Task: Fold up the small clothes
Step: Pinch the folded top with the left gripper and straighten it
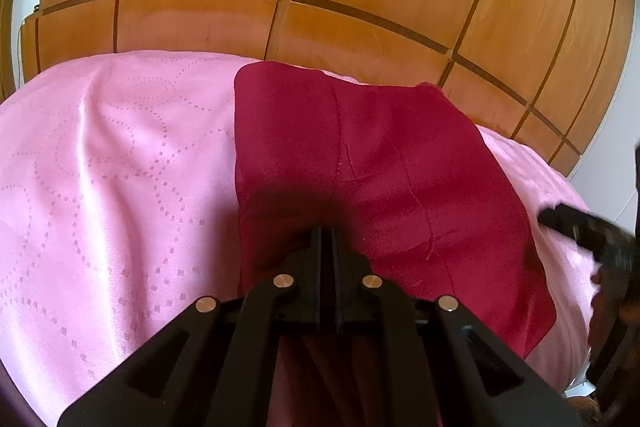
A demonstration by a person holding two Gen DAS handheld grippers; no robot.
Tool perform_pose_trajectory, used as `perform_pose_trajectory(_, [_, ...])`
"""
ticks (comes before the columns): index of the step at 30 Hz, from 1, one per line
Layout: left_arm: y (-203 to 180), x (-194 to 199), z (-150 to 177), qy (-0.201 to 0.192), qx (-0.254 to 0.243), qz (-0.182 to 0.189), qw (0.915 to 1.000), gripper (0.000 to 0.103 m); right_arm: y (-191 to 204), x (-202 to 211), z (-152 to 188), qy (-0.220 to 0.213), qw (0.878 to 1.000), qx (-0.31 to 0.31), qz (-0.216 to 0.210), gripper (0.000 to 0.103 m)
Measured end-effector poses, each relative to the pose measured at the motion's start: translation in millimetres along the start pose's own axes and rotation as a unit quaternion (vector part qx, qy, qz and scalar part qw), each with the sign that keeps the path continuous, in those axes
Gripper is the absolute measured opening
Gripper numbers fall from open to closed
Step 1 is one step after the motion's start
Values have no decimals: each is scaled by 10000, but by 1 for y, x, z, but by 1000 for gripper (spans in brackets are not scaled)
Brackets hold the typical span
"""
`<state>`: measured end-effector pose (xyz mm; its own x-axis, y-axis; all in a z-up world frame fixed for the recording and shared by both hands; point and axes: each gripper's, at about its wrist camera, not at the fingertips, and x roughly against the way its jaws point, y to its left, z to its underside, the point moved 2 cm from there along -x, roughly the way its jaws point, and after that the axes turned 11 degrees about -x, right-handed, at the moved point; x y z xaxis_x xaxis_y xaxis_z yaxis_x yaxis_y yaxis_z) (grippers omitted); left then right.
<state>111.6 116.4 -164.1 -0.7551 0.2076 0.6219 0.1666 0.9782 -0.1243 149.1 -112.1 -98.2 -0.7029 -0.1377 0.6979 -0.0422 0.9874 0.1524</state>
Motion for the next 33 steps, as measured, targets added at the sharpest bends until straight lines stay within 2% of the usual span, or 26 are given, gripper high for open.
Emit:
perform_pose_trajectory(3, [-2,2,3,-45,21,24,10000,6,8,-10,-24,-35,9999,-112,-79,99])
perform_pose_trajectory(5, [-1,1,4,-66,-4,16,10000,6,21,-21,-36,18,10000,35,-56,99])
perform_pose_trajectory(7, [-1,1,6,-89,-43,-1,10000,6,29,-36,-42,22,9996,162,210,99])
perform_pose_trajectory(9, [-1,1,8,-112,-64,-9,9999,6,29,-61,-46,149,9974,138,697,99])
perform_pose_trajectory(10, [-1,0,8,-116,-69,7,9999,6,26,-82,-46,386,9942,132,996,99])
perform_pose_trajectory(11, [-2,-1,8,-108,-74,15,9999,6,25,-94,-42,548,9926,136,1075,99])
perform_pose_trajectory(12, [-2,-2,8,-99,-80,6,9999,6,23,-106,-40,608,9926,103,1050,99])
perform_pose_trajectory(16, [0,-7,6,-75,5,58,10000,6,28,-118,-44,349,9927,333,1102,99])
perform_pose_trajectory(22, [2,-5,7,-107,7,157,9998,6,21,-94,-28,-107,9938,303,1063,99])
perform_pose_trajectory(27, [-2,0,-3,-6,27,100,9999,8,16,-84,-28,-34,9968,57,794,100])
perform_pose_trajectory(28, [-5,2,-6,-3,20,142,9999,14,14,-82,-30,0,9973,-18,735,100])
perform_pose_trajectory(29, [-8,6,-10,-22,19,282,9996,35,13,-78,-30,34,9978,-120,656,100])
perform_pose_trajectory(30, [-13,11,-14,-91,17,400,9992,60,12,-73,-31,34,9980,-197,592,99])
perform_pose_trajectory(32, [-20,25,-21,-370,-88,116,9992,80,13,-65,-31,24,9982,-226,551,99])
perform_pose_trajectory(33, [-24,29,-23,-474,-170,55,9987,81,14,-61,-29,20,9985,-207,512,99])
